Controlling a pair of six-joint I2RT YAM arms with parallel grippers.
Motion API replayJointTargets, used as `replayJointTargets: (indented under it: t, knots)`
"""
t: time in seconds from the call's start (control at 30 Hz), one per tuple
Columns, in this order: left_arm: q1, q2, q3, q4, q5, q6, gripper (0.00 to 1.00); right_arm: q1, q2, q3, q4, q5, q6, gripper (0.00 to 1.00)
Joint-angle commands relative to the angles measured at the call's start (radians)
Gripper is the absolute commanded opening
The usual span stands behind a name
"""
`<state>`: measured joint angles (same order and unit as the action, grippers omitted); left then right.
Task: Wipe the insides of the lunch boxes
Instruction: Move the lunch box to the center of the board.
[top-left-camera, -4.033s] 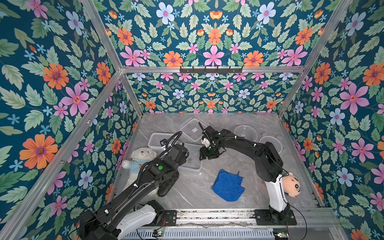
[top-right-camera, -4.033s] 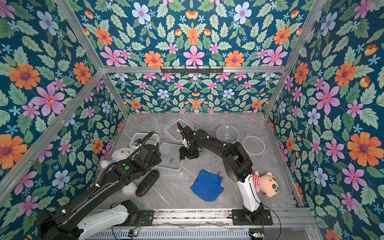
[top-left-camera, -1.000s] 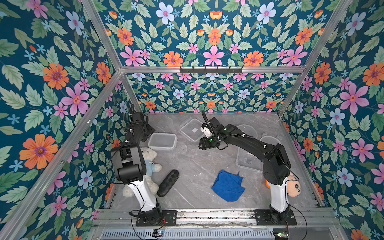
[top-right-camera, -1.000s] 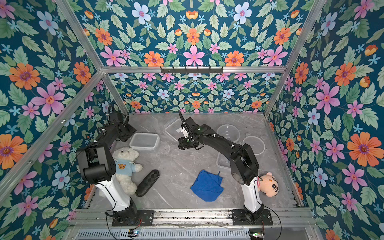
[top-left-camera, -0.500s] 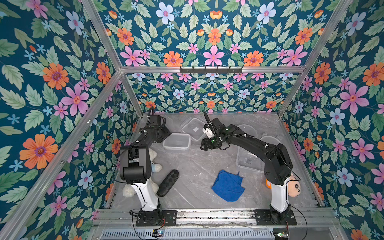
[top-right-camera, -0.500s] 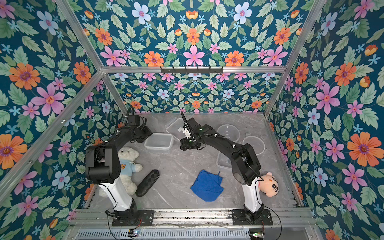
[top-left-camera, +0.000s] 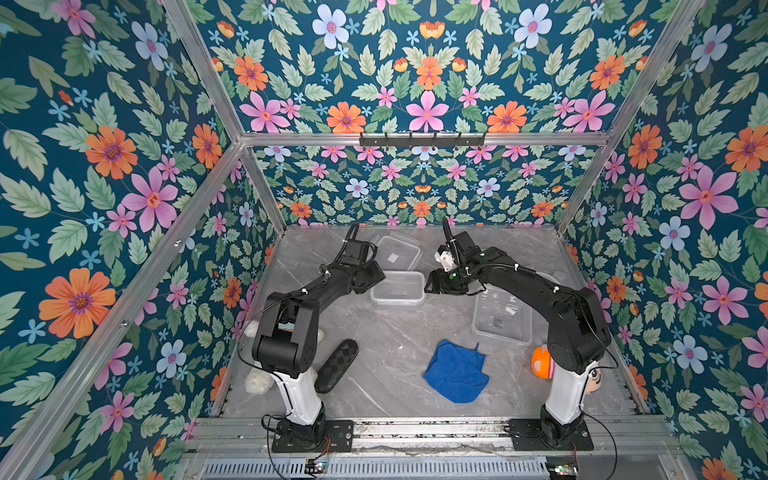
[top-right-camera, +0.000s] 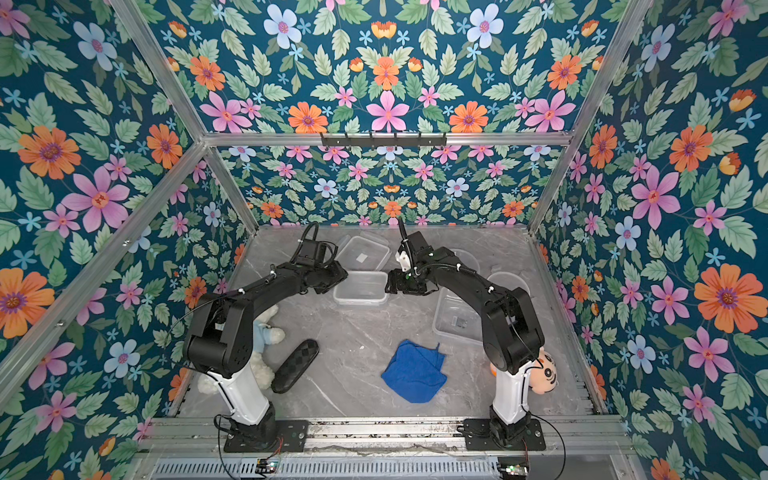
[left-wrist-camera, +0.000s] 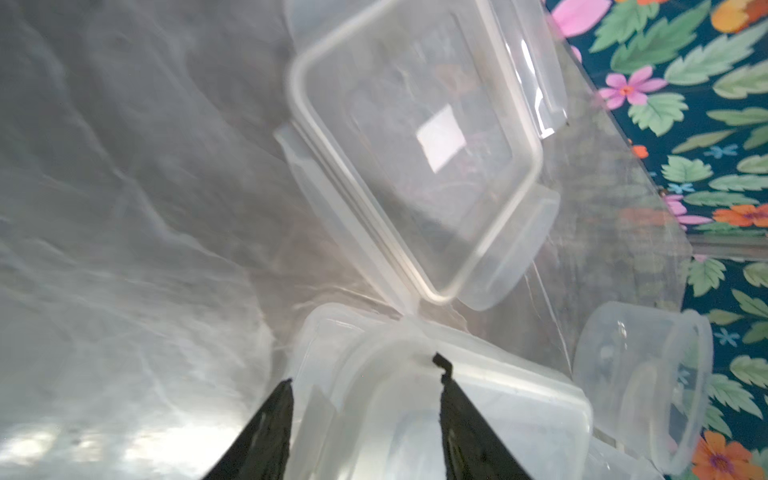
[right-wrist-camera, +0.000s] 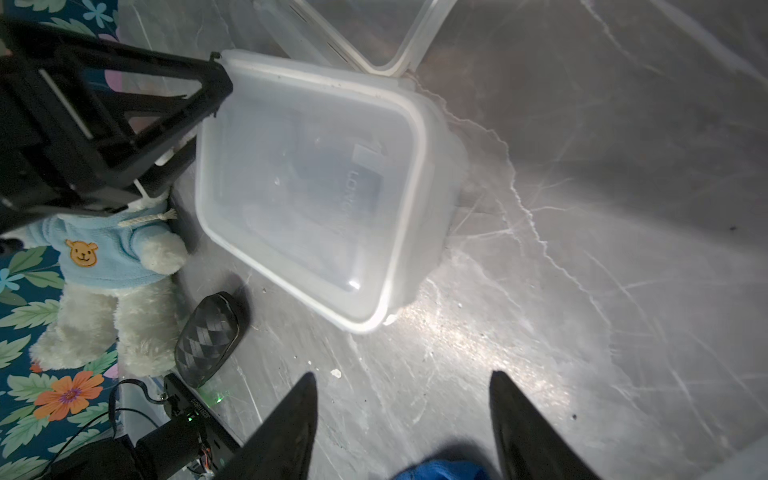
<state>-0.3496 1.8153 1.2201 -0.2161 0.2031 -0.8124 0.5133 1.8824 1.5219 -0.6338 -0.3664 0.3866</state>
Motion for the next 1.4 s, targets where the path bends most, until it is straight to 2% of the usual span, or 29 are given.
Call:
replayJointTargets:
  t: [0.0, 0.17, 0.37, 0.47, 0.57, 0.67, 0.7, 0.73, 0.8, 0.87, 0.93, 0.97, 1.03, 1.13, 1.3, 1.37]
  knots:
    - [-0.048, 0.029, 0.026, 0.011, -0.002, -0.058, 0.57, -0.006, -0.003, -0.031, -0.003, -0.016, -0.001, 0.66]
    - [-0.123, 0.105, 0.120, 0.016, -0.015, -0.088, 0.57, -0.040, 0.020, -0.055, 0.015, -0.030, 0.008, 0.66]
    - [-0.130, 0.216, 0.272, -0.010, -0.014, -0.086, 0.58, -0.137, -0.007, -0.138, 0.129, -0.114, 0.037, 0.67]
    - [-0.128, 0.264, 0.352, -0.020, -0.021, -0.080, 0.58, -0.188, -0.030, -0.163, 0.188, -0.147, 0.044, 0.72]
    - [-0.120, 0.299, 0.447, -0.072, -0.036, -0.055, 0.58, -0.199, -0.066, -0.173, 0.202, -0.079, 0.014, 0.75]
    - [-0.112, 0.297, 0.510, -0.108, -0.052, -0.026, 0.58, -0.199, -0.146, -0.256, 0.300, 0.013, 0.021, 0.76]
    - [-0.108, 0.289, 0.520, -0.117, -0.057, -0.016, 0.58, -0.197, -0.183, -0.300, 0.346, 0.059, 0.035, 0.81]
    - [-0.105, 0.279, 0.523, -0.123, -0.064, -0.008, 0.58, -0.197, -0.211, -0.338, 0.397, 0.084, 0.043, 0.98]
    - [-0.102, 0.251, 0.520, -0.138, -0.081, 0.009, 0.58, -0.200, -0.290, -0.447, 0.602, 0.042, 0.054, 0.99]
    - [-0.102, 0.220, 0.498, -0.143, -0.088, 0.016, 0.58, -0.211, -0.297, -0.473, 0.716, -0.001, 0.118, 0.99]
    - [-0.104, 0.184, 0.455, -0.128, -0.081, 0.016, 0.58, -0.220, -0.252, -0.397, 0.659, -0.037, 0.127, 0.99]
    - [-0.109, 0.163, 0.424, -0.118, -0.072, 0.015, 0.58, -0.218, -0.234, -0.353, 0.607, -0.038, 0.110, 0.99]
    - [-0.124, 0.118, 0.356, -0.092, -0.065, 0.006, 0.58, -0.219, -0.166, -0.322, 0.589, -0.062, 0.113, 0.80]
    - [-0.170, 0.062, 0.259, -0.073, -0.076, -0.003, 0.58, -0.219, -0.124, -0.298, 0.516, -0.076, 0.138, 0.62]
    - [-0.243, 0.047, 0.152, -0.060, -0.079, -0.033, 0.58, -0.189, -0.116, -0.325, 0.413, 0.030, 0.173, 0.60]
    - [-0.254, 0.054, 0.131, -0.039, -0.072, -0.047, 0.58, -0.181, -0.108, -0.330, 0.393, 0.033, 0.178, 0.60]
